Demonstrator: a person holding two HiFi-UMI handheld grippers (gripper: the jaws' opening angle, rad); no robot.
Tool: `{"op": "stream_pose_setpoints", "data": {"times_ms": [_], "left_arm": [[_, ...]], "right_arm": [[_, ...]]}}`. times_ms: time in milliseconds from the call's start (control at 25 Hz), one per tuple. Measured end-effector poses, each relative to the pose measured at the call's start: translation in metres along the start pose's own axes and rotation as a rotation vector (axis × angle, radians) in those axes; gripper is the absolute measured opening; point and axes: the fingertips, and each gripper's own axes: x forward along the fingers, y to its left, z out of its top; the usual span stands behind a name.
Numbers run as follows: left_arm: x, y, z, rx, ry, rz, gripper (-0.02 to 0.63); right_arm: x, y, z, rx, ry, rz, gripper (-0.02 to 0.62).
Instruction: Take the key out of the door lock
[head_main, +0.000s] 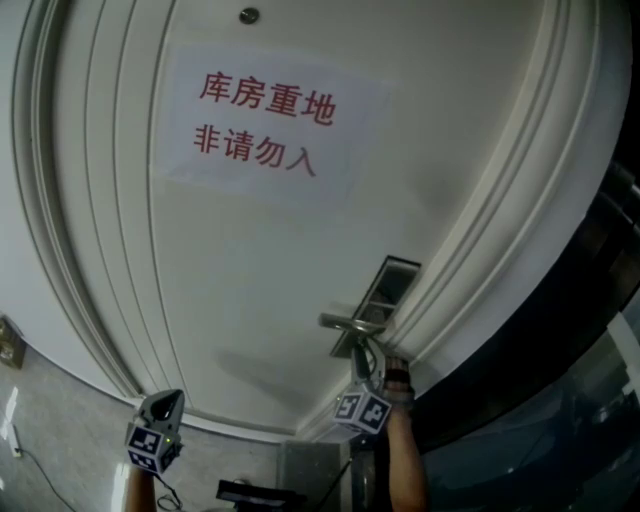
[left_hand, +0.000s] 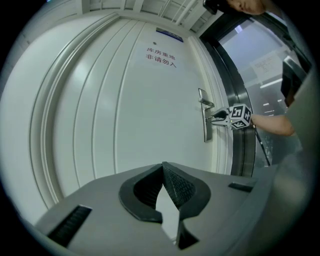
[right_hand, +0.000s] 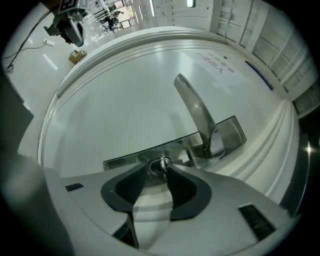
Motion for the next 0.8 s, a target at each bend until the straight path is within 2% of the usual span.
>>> {"op": "stream_pose_setpoints", "data": {"times_ms": [360, 800], "left_arm": [[0.0011, 0.0012, -0.0015, -0.006, 0.000, -0.001, 0.009], [-0.0040, 0.0037, -0.0064, -0.011, 0.002, 0.007, 0.009]], "right_arm": [[0.0002, 0.0009, -0.0006, -0.064, 0.015, 0.005, 0.140], [-0.0002, -0.0085, 0.0011, -0.147, 0.019, -0.079, 0.031]]}}
